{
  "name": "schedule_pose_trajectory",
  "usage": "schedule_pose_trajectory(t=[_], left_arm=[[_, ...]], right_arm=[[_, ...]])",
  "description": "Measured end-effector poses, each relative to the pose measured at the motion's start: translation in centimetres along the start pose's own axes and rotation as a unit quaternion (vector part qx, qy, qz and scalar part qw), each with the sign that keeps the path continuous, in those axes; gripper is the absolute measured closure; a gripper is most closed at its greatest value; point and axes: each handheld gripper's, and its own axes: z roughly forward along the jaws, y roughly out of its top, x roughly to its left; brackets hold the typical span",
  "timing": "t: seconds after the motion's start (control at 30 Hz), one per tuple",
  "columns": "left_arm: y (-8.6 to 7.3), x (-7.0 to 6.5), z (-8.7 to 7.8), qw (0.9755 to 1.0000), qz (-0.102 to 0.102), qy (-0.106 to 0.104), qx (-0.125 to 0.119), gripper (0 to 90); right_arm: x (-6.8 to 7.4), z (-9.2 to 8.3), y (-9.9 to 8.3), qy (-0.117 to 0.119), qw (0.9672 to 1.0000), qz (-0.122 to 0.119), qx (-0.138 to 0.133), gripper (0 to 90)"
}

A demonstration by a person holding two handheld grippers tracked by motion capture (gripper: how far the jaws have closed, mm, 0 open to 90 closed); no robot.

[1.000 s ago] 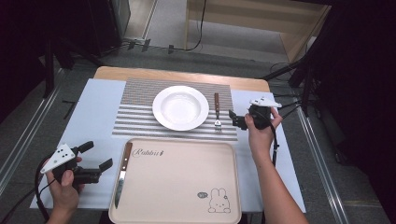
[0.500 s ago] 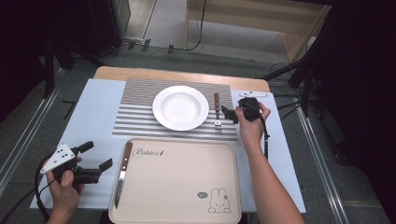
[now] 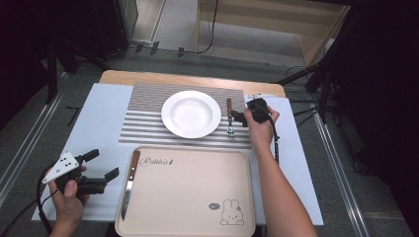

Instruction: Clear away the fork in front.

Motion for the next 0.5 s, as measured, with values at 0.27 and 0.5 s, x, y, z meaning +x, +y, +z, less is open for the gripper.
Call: schedule_pose_trajectory(t=[0.27,0.5], left_arm=[[0.0,0.0,0.0,1.0000,-0.001,0.000,-0.002,0.0],[0.0,0.0,-0.1,1.0000,0.000,0.000,-0.002,0.0]], right_arm=[[-0.2,1.0,0.7,0.002,0.9995,0.026,0.020,24.6],[0.0,1.9,0.8,0.010,0.9990,0.025,0.035,39.2]])
